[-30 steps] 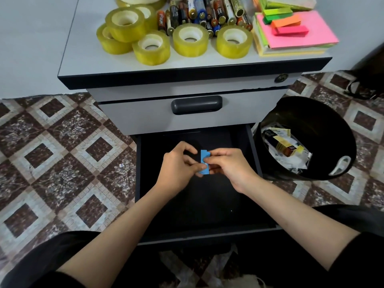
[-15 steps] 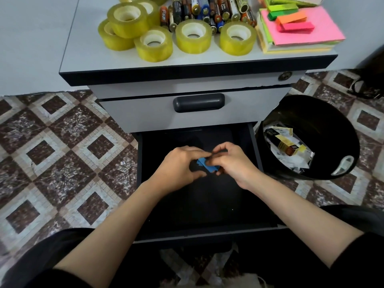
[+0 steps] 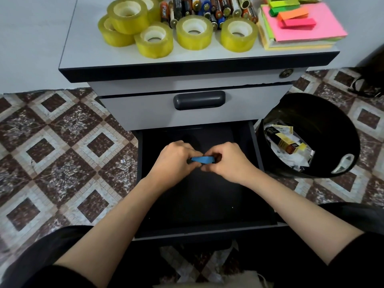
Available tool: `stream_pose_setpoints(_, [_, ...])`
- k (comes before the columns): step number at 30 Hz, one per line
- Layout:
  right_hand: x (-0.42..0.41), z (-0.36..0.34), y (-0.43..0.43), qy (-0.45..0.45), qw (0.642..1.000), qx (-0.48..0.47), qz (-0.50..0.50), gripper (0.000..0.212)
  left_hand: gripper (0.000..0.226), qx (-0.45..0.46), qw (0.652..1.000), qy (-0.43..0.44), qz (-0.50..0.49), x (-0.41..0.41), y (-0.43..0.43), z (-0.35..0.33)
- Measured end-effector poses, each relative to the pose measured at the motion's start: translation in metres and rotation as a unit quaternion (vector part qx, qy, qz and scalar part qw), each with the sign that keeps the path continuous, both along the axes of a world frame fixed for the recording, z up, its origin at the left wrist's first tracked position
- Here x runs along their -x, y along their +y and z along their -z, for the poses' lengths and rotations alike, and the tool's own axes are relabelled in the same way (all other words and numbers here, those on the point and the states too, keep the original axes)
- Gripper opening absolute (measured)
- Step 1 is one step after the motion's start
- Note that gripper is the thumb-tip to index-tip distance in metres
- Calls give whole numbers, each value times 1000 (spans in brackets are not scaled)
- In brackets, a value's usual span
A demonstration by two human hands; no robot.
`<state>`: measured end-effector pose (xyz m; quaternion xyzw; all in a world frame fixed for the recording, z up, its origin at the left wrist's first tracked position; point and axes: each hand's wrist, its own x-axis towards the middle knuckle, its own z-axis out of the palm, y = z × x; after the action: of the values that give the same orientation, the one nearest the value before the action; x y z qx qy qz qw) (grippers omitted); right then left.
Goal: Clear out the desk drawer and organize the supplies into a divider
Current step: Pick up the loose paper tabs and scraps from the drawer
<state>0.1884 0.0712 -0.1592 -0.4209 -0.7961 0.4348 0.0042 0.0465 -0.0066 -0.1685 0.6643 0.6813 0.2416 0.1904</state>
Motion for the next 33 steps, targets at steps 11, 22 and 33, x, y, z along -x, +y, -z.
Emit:
stream_pose_setpoints(11, [1, -2, -2, 15, 994, -109, -7, 42, 26, -39, 997, 58, -37, -1, -1, 1])
stream_pose_setpoints(22, [2, -3, -9, -76, 987, -124, -64, 28, 27, -23, 997, 31, -67, -5, -1, -1])
stream_pose_setpoints(33, [3, -10, -8, -59, 975, -202, -77, 23, 27, 6, 998, 22, -60, -4, -6, 1])
